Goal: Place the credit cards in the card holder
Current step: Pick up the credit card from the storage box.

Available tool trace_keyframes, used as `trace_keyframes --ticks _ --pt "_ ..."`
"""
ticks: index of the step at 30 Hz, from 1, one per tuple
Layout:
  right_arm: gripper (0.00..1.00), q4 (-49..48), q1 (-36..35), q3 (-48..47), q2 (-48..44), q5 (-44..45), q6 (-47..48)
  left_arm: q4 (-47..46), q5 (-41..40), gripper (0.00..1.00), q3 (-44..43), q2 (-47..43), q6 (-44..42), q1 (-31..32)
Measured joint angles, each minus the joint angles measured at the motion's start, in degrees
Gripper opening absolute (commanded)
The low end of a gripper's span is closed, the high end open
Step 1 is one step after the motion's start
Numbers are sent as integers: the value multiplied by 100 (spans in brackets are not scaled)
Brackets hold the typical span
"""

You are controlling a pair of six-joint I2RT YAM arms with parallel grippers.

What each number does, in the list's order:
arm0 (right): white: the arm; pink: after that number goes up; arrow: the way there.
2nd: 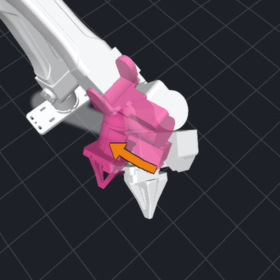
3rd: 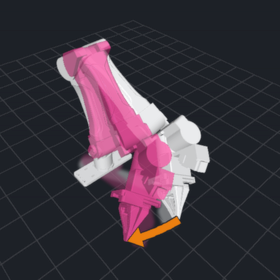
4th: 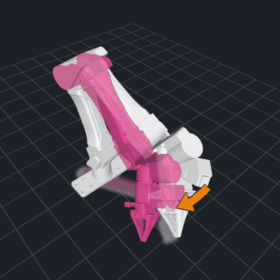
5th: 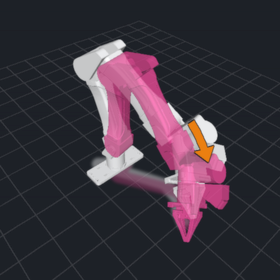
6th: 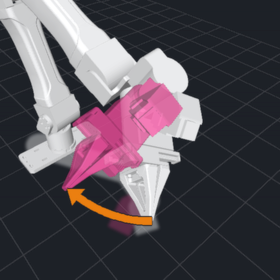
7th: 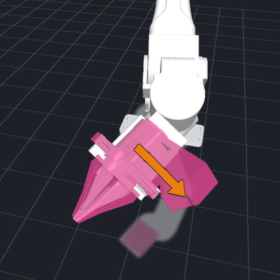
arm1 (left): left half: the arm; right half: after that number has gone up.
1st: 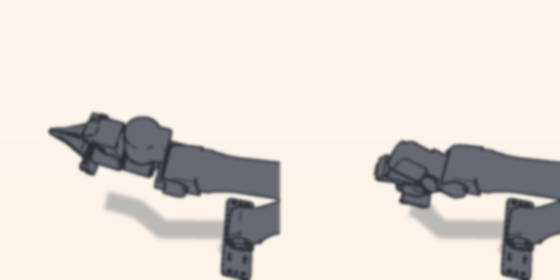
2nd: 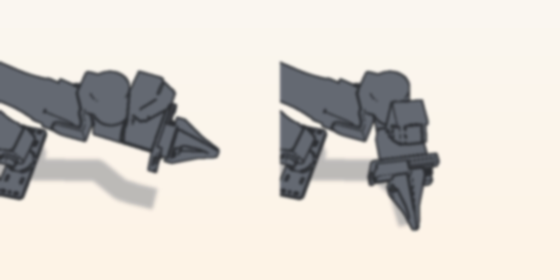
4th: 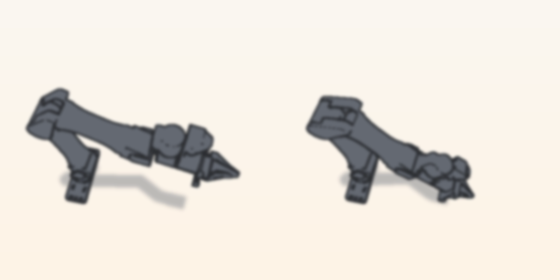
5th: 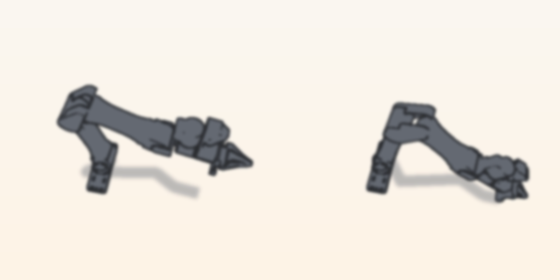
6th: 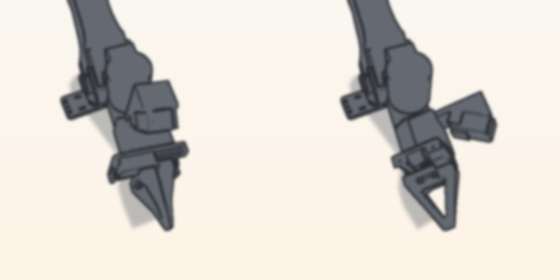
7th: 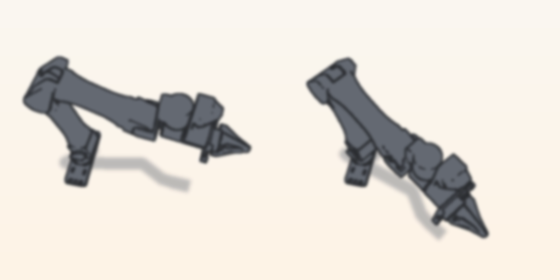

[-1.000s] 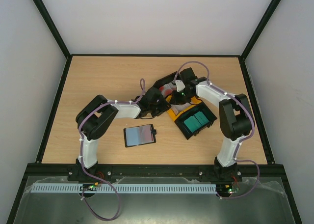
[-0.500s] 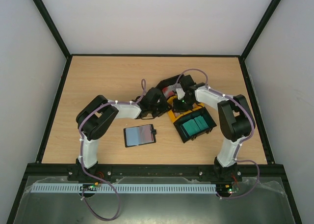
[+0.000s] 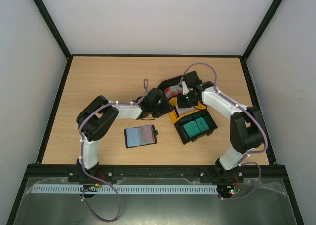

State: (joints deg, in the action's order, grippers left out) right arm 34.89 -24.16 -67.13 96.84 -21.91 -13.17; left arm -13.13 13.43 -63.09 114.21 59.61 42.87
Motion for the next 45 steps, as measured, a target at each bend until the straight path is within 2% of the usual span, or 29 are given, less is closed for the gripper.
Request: trace_keyframes --ticks 5,10,18,22,27,32,35,38,39,45 --pt "2 83 -20 -275 -754 280 -341 411 -72 65 -13 -175 -289 -81" --pt "2 52 -20 -304 -1469 424 -1058 826 -192 70 -17 -699 -546 -109" --pt "2 -610 -20 452 -2623 -142 -2632 1134 -468 84 170 -2149 -824 -151" --pt "2 -1530 -20 1176 -3101 -841 -3620 1123 -229 89 579 -3075 -743 -343" --pt "2 -3307 -24 2247 -3432 -1967 -5160 922 446 94 1027 -3943 -293 -737" --pt "2 -4218 -74 2382 -3571 -2500 -5947 673 1119 94 1137 -4190 118 -846" --pt "2 -4551 -205 2382 -3674 -2658 -6063 424 1539 90 1143 -4190 330 -846" --pt "2 -4739 -417 2385 -3707 -2752 -6046 48 1908 82 1145 -4183 540 -846" --pt "2 -4778 -492 2398 -3707 -2761 -6017 -66 1993 78 1145 -4183 586 -846" --pt "4 -4924 -870 2540 -3661 -2791 -5768 -437 2304 38 1145 -4183 669 -850"
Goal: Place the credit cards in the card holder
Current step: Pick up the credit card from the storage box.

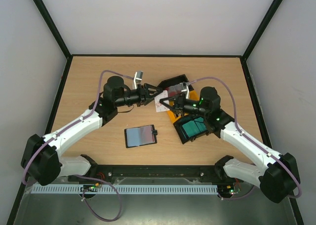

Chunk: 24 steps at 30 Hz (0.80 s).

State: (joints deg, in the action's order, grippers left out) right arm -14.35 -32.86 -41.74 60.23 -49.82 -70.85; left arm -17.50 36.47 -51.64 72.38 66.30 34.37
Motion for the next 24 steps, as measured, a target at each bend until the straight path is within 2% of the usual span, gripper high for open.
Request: trace_keyframes --ticks 4,7,10,13,14,24 --pt "8 -48 -79 4 52 -17 136 50 48 14 28 2 -37 -48" --pt "11 -59 -81 4 52 20 199 72 74 3 59 0 -52 -96" --pt "17 -28 -81 9 55 90 254 9 131 3 70 -24 -55 -127" --pt "33 -61 -94 15 52 138 293 -11 203 3 70 -96 -57 -144" --pt "36 -90 -94 15 48 175 297 -7 236 3 70 -107 -57 -160" --pt "42 -400 -92 76 -444 748 225 -284 710 3 70 -256 -79 -332"
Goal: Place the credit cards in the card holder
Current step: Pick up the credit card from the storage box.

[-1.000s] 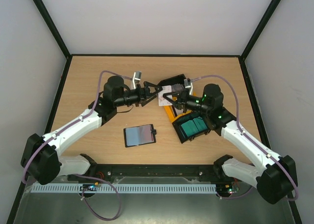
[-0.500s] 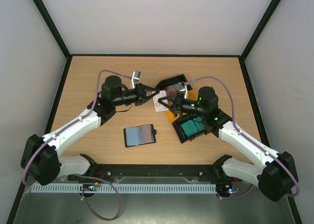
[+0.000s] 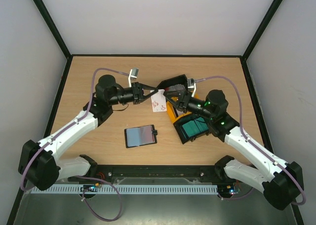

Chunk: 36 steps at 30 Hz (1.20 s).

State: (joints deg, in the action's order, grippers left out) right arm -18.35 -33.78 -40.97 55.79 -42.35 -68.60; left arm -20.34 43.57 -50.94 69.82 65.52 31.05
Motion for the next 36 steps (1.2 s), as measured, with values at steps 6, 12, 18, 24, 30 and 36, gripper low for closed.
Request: trace_keyframes --ticks 6,12,18,24,30,36 --pt "44 -195 0 11 2 31 44 -343 273 3 0 -162 -13 0" --pt "26 -765 -31 44 223 -476 4 -553 354 3 0 -164 11 -2" --pt "2 -1182 -98 39 232 -697 17 -741 385 8 0 -162 103 -17" --pt "2 -1287 -111 37 289 -533 -22 -780 398 46 -11 -162 136 -20" --pt "2 -1250 -111 -33 282 -155 50 -450 391 47 7 -199 24 -20" --pt "2 -1233 -111 -157 308 -76 57 -431 391 40 118 -319 28 85"
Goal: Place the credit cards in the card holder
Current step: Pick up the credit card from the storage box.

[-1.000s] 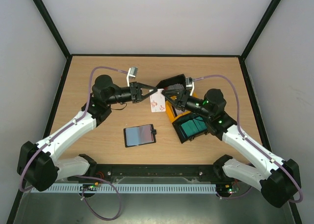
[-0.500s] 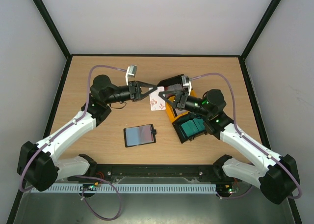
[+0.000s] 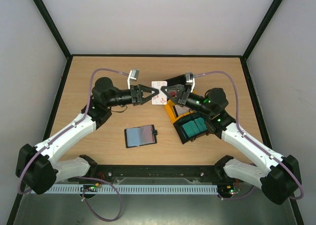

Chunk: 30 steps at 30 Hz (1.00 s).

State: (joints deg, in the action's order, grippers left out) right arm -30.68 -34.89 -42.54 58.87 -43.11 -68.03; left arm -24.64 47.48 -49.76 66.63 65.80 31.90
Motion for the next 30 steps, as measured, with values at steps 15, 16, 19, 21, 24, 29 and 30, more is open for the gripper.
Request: trace_keyframes --ticks 15,16,19,21,24,29,30 --pt "50 321 -2 -72 68 116 129 -22 -13 3 -7 72 -151 168" --pt "51 376 -2 -76 9 208 131 -22 -13 3 -7 68 -170 168" --pt "50 485 -2 -79 -339 623 186 -17 -7 3 -7 26 -199 168" --pt "46 468 -2 -79 -557 841 181 -20 7 3 -7 -31 -208 168" --pt "33 457 -2 -101 -599 960 153 -35 35 3 -7 -120 -208 168" --pt "21 459 -2 -111 -223 872 46 -74 79 3 -7 -173 -188 168" --pt "20 444 -2 -111 -188 844 28 -76 81 3 -7 -175 -188 168"
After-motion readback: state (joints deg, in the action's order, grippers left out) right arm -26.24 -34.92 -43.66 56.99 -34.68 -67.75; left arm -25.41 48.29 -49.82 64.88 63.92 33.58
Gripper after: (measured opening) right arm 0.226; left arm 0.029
